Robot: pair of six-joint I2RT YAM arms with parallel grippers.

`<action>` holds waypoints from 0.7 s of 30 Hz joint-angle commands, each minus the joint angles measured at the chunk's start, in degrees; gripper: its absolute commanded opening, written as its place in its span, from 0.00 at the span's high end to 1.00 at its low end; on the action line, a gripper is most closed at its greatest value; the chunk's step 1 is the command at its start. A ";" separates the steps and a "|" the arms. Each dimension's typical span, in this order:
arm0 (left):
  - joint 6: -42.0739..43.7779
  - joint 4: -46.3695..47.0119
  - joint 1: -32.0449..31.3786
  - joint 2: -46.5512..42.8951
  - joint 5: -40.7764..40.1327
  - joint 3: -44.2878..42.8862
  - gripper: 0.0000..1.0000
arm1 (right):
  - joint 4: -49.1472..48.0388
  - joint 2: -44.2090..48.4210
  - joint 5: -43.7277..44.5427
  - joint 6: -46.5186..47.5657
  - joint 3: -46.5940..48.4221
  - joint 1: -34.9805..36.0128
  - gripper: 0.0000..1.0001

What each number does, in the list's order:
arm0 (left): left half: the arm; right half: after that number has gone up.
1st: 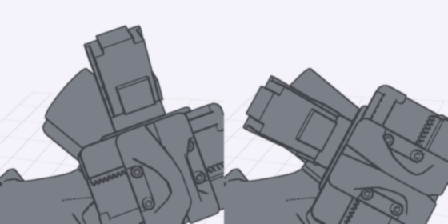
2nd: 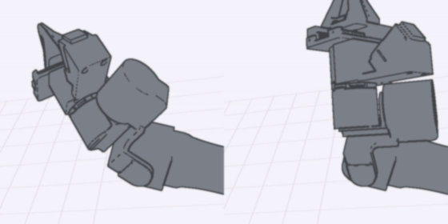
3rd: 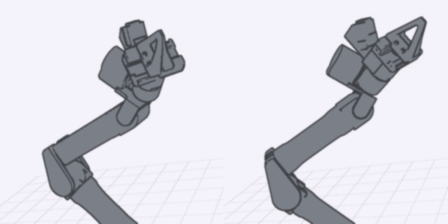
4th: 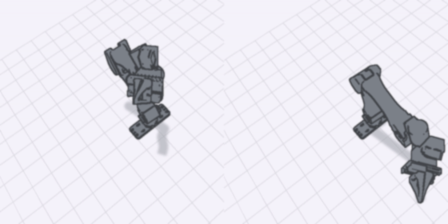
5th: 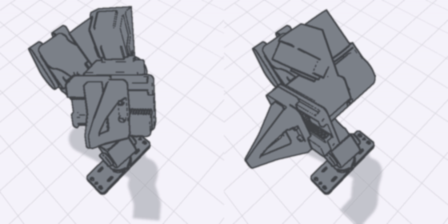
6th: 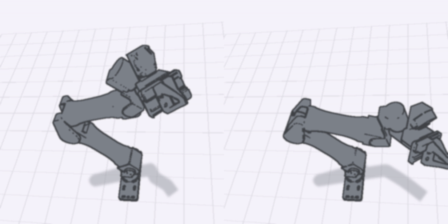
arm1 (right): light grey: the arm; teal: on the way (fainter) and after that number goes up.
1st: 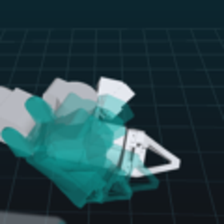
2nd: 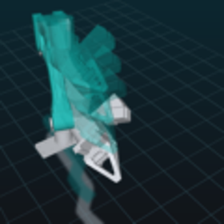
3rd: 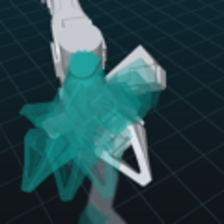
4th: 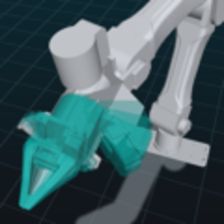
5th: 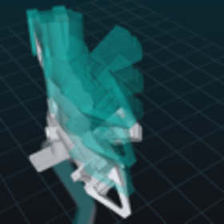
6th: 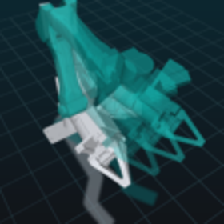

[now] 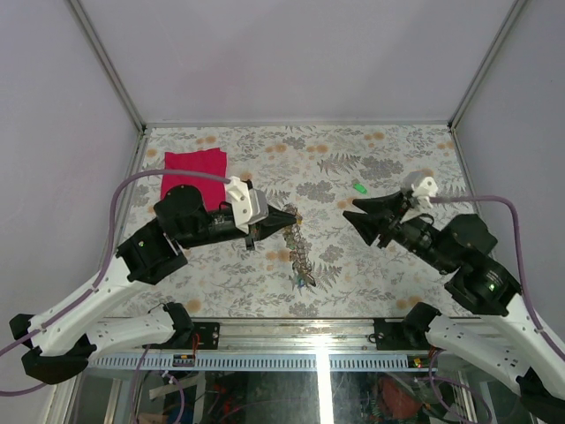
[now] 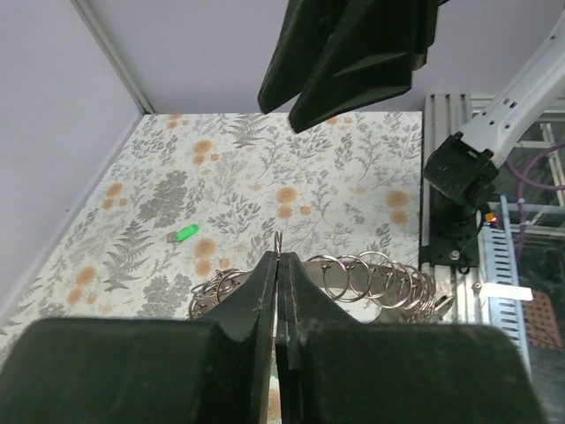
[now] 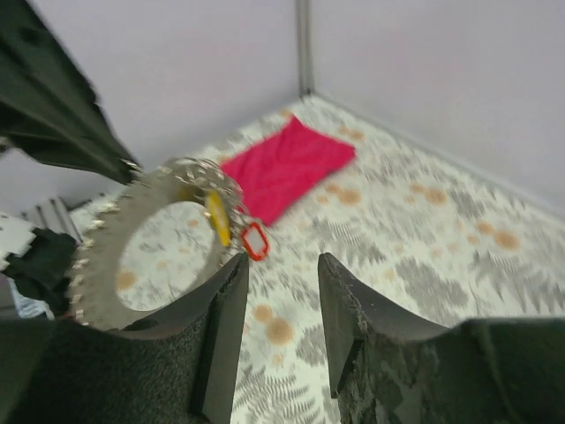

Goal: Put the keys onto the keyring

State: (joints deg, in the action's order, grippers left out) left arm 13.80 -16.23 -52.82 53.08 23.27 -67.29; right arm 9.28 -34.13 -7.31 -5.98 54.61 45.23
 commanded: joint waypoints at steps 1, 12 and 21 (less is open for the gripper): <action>5.46 6.24 0.24 -0.60 -3.17 0.42 1.00 | 10.59 -7.43 10.11 -0.44 6.44 0.11 0.56; 9.24 -0.55 0.26 1.18 -11.89 -1.00 1.00 | 18.91 -25.98 5.21 -8.41 12.24 -13.49 0.56; 6.75 -0.70 2.63 2.27 -14.21 -0.52 1.00 | 12.47 -39.01 0.08 -10.81 14.08 -26.76 0.55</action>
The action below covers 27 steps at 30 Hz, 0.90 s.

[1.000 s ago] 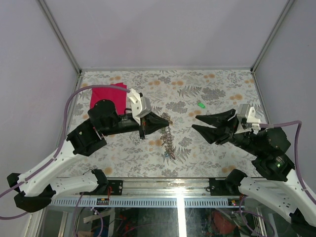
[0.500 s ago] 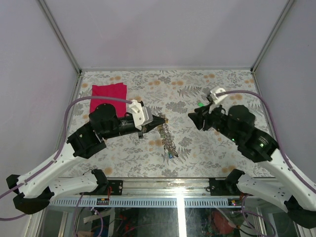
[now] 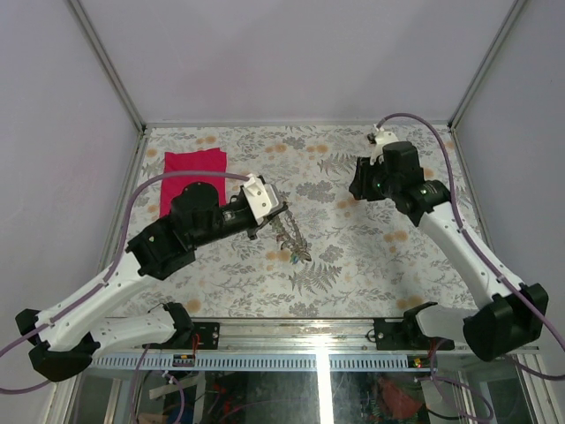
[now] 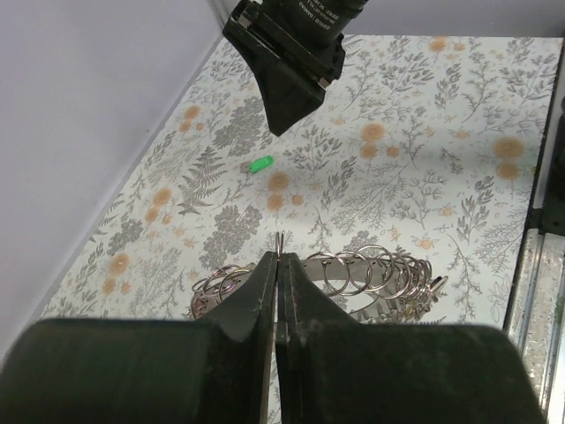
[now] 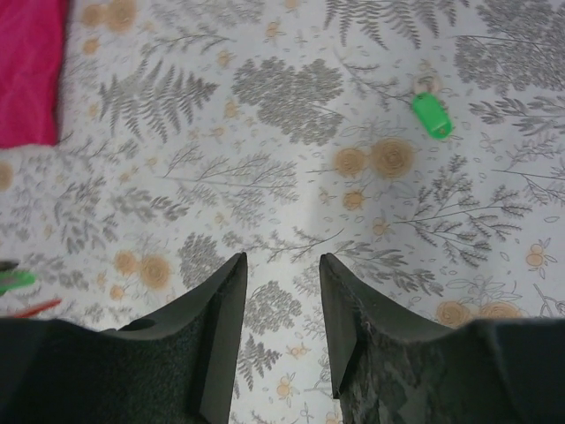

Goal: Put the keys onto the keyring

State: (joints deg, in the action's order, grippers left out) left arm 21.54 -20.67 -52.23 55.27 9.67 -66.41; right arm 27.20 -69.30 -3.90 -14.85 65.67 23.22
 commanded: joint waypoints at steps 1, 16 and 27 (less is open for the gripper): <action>-1.84 3.63 3.15 0.33 0.68 -1.46 1.00 | -6.96 -4.95 -3.39 -2.19 2.84 -5.84 0.54; -6.04 0.79 6.87 0.60 3.30 -3.10 1.00 | -7.55 -32.90 0.25 5.43 14.53 -12.77 0.44; -8.24 -1.76 6.82 -0.64 0.96 -3.28 1.00 | -0.94 -50.49 -3.62 10.06 30.79 -14.80 0.31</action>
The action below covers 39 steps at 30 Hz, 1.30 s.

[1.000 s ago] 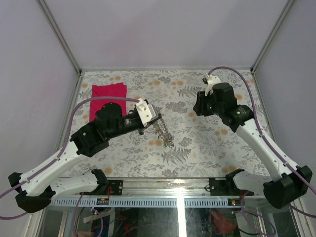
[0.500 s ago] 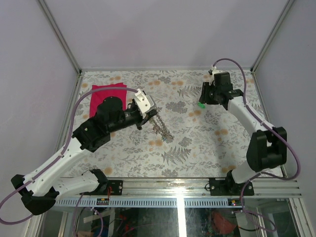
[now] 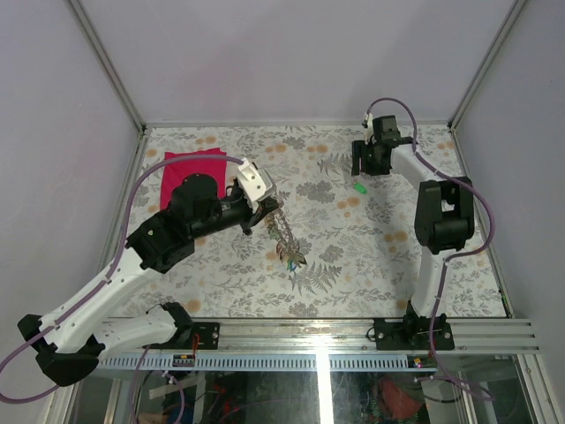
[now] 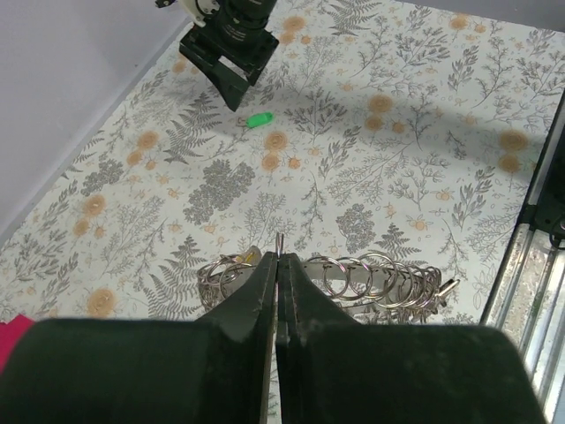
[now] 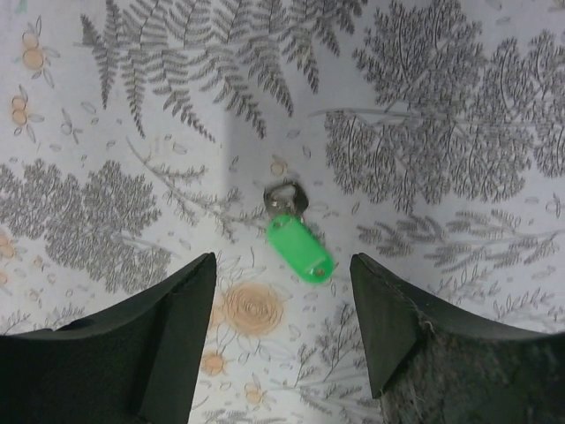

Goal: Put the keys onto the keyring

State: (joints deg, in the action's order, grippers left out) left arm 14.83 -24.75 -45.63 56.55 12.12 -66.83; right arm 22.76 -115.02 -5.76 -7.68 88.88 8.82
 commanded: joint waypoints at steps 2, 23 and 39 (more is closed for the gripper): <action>-1.64 2.05 0.26 -2.11 -1.78 -2.80 1.00 | 4.57 -7.22 -2.50 3.02 9.88 -0.41 0.33; -2.17 1.11 0.26 -0.82 -2.03 -4.00 1.00 | 11.96 -15.33 0.24 5.26 14.24 2.00 0.41; -2.39 0.09 0.26 -1.79 -2.45 -4.50 1.00 | 13.99 -14.11 7.97 7.27 10.87 5.28 0.83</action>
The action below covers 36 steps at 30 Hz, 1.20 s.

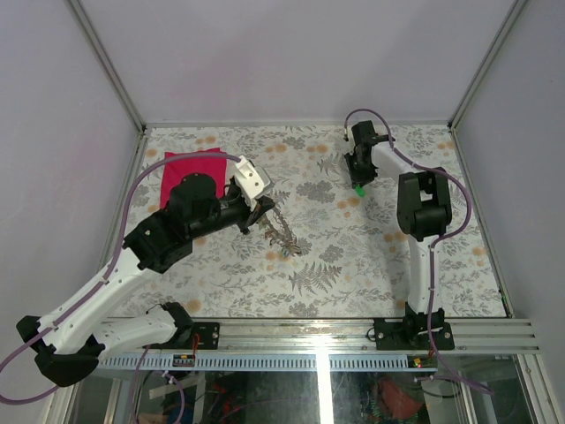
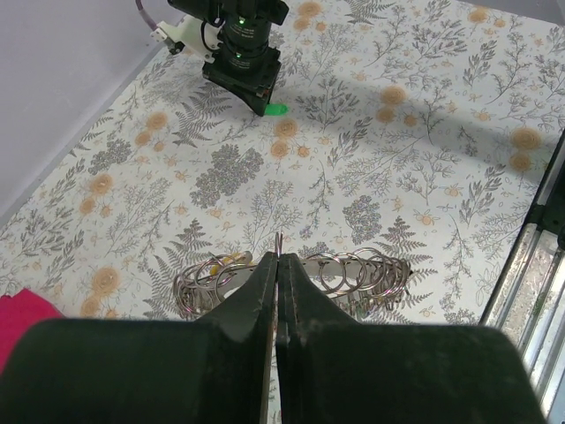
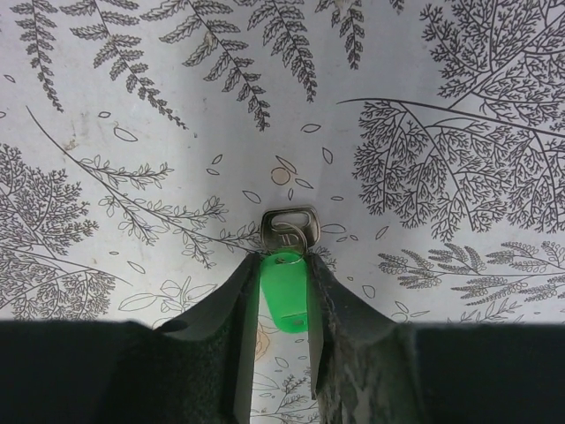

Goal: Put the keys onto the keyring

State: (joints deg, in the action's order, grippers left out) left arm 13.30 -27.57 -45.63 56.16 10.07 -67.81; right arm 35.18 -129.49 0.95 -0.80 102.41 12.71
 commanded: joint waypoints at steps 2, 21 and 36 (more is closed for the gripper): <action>-1.11 2.60 0.27 -1.66 -0.48 -3.53 1.00 | 0.13 2.70 0.23 -0.08 -4.96 1.60 0.89; -4.25 1.06 0.19 -4.16 -1.90 -2.50 1.00 | -7.14 33.75 -5.62 -9.50 -44.17 20.91 0.90; -5.87 0.46 0.16 -4.07 -3.40 -2.74 1.00 | -12.00 59.68 -7.35 -22.63 -54.49 25.75 0.41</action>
State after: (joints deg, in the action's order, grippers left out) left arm 8.84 -30.81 -45.63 53.10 7.31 -68.34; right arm 26.55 -72.71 -4.19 -19.59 47.75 40.69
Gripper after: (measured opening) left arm 0.010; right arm 0.591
